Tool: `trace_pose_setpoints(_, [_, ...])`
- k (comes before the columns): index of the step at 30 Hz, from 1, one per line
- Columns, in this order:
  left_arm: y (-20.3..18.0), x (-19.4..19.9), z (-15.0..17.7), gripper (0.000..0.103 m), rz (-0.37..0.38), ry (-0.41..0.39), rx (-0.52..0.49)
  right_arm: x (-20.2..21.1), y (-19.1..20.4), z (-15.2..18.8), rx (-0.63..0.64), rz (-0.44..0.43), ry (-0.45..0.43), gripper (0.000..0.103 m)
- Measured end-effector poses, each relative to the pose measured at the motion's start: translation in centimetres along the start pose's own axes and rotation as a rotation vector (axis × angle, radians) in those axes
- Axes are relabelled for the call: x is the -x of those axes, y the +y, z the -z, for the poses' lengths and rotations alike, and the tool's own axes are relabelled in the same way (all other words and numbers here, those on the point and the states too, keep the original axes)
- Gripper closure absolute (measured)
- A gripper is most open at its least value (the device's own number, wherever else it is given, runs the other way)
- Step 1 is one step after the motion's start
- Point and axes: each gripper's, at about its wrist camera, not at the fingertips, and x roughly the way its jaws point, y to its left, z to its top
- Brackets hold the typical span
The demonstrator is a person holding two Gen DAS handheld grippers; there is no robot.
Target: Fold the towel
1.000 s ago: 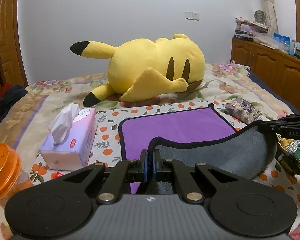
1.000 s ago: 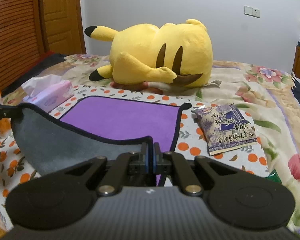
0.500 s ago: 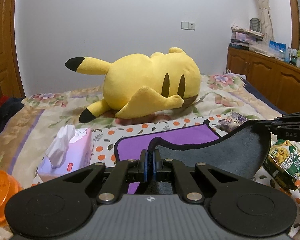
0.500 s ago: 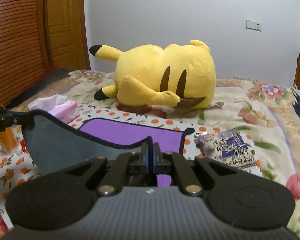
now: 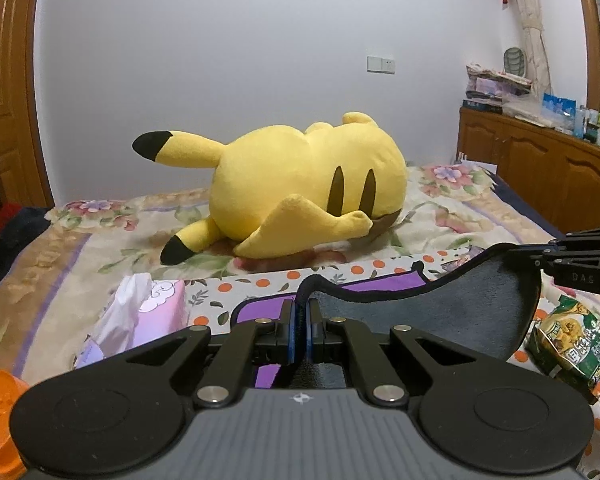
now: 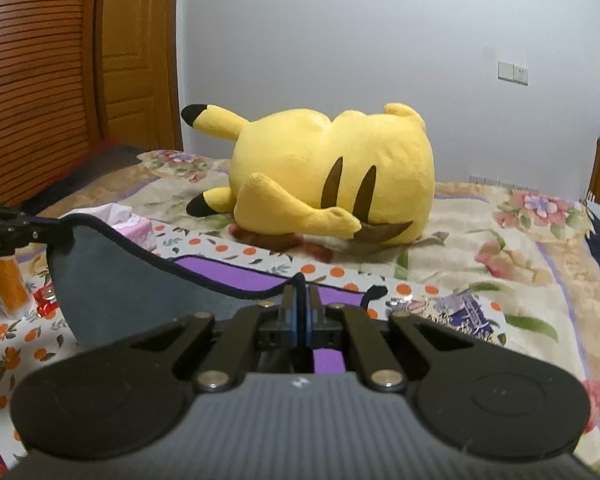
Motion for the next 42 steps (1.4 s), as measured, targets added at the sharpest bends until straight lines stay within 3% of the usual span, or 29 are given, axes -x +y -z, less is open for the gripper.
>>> trace_pose_setpoints(18, [0.6,-2.8,-2.6,0.097,-0.034,-0.029,-0.031,-2.7,-1.4,-1.6,0.007,0.042,-0.035,0.099])
trace_pose_setpoints(38, [2.1,-8.8,-2.9,0.097,-0.129,-0.03,-0.001,-9.1,-2.2,-1.9,0.069,0.096,0.027,0.099])
trace_pose_setpoints(42, [2.5,-10.1,-2.1,0.097,-0.131,-0.02,0.026,-10.2,-1.8,-1.2,0.129,0.111,0.044,0.099])
